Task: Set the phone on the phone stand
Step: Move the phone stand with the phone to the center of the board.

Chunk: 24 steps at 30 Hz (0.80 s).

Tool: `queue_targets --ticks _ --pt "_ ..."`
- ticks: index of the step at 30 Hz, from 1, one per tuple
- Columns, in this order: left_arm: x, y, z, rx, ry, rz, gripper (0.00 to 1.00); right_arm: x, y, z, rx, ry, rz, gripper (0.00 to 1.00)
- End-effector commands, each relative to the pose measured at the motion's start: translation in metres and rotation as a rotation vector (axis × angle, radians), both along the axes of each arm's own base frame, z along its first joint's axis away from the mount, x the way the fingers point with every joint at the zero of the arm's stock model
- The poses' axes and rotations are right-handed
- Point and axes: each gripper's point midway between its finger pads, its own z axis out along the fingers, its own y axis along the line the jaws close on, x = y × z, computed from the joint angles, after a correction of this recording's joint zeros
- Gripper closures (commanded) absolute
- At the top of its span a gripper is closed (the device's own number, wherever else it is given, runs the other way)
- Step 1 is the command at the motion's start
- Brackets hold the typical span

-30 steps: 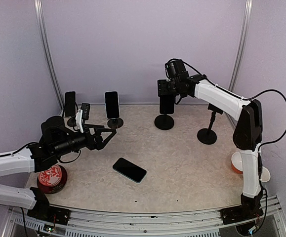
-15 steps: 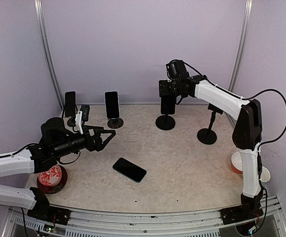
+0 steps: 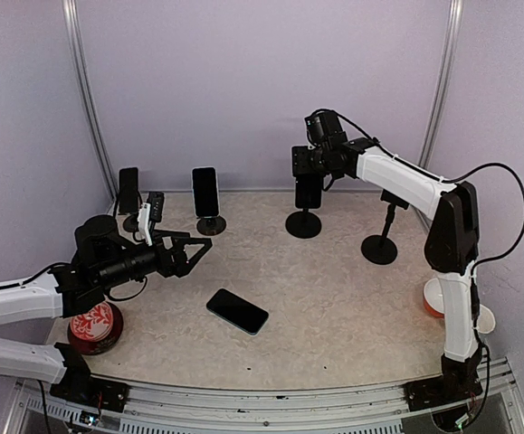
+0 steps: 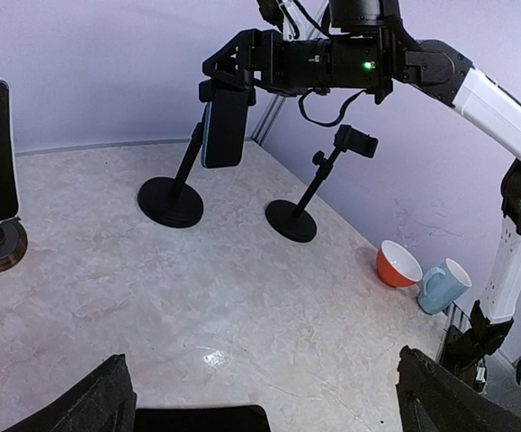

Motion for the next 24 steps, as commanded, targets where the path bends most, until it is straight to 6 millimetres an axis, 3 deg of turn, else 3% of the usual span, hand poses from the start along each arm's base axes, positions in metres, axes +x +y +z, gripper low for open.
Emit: queue_targets --ticks 1,19,24 --pt "0.001 0.003 0.002 -0.015 -0.007 0.011 0.01 0.014 -0.005 0.026 0.042 -0.082 -0.03 0.3" --pt "-0.001 0.005 0.004 -0.037 -0.003 0.012 0.01 0.008 0.009 0.024 0.03 -0.06 0.076 0.15" --pt "-0.004 0.006 0.005 -0.046 -0.002 0.009 0.01 0.003 0.009 0.029 0.01 -0.064 0.098 0.03"
